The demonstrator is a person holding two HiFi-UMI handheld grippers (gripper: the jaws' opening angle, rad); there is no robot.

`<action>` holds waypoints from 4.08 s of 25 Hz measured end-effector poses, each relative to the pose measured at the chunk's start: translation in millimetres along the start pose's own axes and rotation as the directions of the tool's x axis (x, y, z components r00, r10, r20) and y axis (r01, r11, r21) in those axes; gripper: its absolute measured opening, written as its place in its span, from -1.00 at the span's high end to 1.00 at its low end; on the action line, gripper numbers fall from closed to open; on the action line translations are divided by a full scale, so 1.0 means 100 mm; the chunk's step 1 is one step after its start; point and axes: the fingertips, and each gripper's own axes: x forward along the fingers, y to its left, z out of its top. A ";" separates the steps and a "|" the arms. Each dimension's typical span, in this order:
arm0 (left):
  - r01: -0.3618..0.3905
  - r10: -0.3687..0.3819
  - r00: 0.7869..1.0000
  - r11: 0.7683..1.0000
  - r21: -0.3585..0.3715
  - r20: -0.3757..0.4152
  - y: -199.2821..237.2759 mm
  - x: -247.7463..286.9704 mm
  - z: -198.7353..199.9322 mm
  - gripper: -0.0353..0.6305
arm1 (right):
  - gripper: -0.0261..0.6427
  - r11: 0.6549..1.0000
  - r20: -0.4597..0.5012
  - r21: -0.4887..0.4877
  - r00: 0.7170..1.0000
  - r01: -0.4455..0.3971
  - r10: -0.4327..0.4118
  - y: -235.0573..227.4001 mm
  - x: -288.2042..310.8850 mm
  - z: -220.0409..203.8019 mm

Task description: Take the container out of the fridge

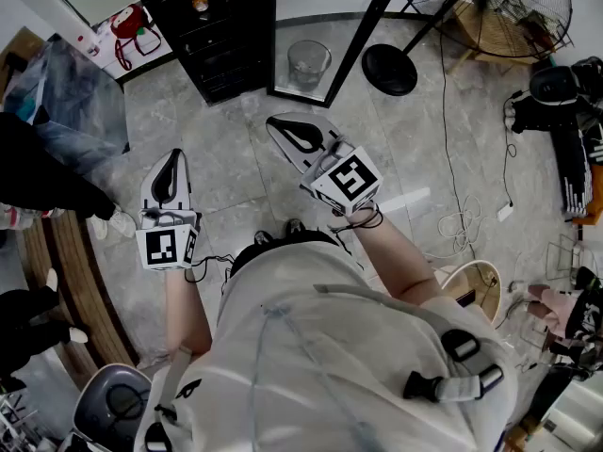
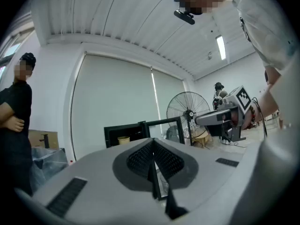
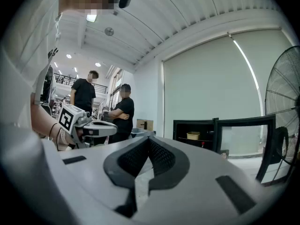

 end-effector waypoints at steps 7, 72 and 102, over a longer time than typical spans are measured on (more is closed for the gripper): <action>0.011 -0.011 1.000 1.000 -0.001 -0.002 -0.02 0.02 0.00 0.88 | 0.88 1.000 0.002 0.001 1.000 0.002 -0.002 0.00 0.00 0.02; 0.069 -0.069 0.997 0.998 -0.001 -0.038 0.55 1.55 -0.33 0.88 | 0.88 0.989 -0.042 0.149 0.999 0.017 -0.011 -1.49 0.79 -0.29; 0.024 -0.025 1.000 0.999 -0.036 -0.011 1.88 2.63 -0.37 0.88 | 0.88 0.462 -0.305 -0.865 0.937 -0.196 -0.172 -2.14 2.57 -0.15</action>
